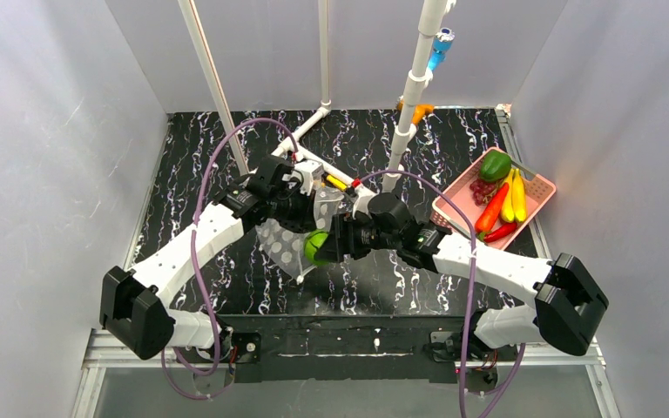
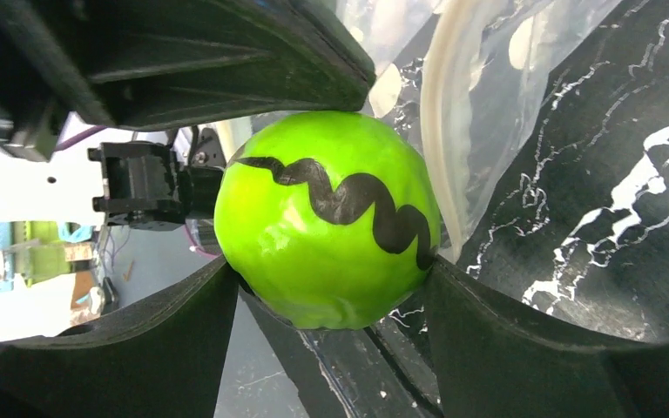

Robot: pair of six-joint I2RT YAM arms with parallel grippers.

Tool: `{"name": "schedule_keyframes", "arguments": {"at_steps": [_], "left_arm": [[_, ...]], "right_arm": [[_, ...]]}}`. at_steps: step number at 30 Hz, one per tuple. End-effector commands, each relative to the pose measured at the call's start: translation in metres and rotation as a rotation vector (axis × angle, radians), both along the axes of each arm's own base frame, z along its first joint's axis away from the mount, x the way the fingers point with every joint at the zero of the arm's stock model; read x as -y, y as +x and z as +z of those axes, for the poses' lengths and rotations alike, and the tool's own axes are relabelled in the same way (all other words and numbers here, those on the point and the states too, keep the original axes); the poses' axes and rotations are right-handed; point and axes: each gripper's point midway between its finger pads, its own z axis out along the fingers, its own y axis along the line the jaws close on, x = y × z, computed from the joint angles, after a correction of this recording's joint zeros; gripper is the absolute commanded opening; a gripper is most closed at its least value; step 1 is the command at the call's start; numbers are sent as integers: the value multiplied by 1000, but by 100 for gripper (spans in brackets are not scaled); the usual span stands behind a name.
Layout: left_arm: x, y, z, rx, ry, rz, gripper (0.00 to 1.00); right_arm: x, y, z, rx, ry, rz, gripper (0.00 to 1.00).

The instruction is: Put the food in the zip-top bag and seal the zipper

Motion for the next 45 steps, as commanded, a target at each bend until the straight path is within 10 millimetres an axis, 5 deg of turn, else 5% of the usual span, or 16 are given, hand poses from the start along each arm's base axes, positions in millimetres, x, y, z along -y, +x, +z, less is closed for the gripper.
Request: {"name": "schedule_keyframes", "arguments": {"at_steps": [1,9,18,23,31,36,45], "left_arm": [[25,-36,13,-102,-129,-134,0],[29,-42,14,-116,-145,-167,0],[34,-49,9,-138,-136,-199,0],[30,-44,10,-109,-114,-174,0],[25,-37,11,-67,-95,-133,0],[19,-30,6,-52,-57,-92,0],[22,-31,4,-72,-63,-91,0]], "right_arm": [[2,40,24,108,33,-180,1],[32,65,24,33,-51,-460,1],[20,75,55,96,-54,-419,1],[26,58,27,62,-104,-358,22],[34,42,11,36,-193,-283,76],[42,33,16,48,-205,-250,97],[54,27,43,136,-170,-223,98]]}}
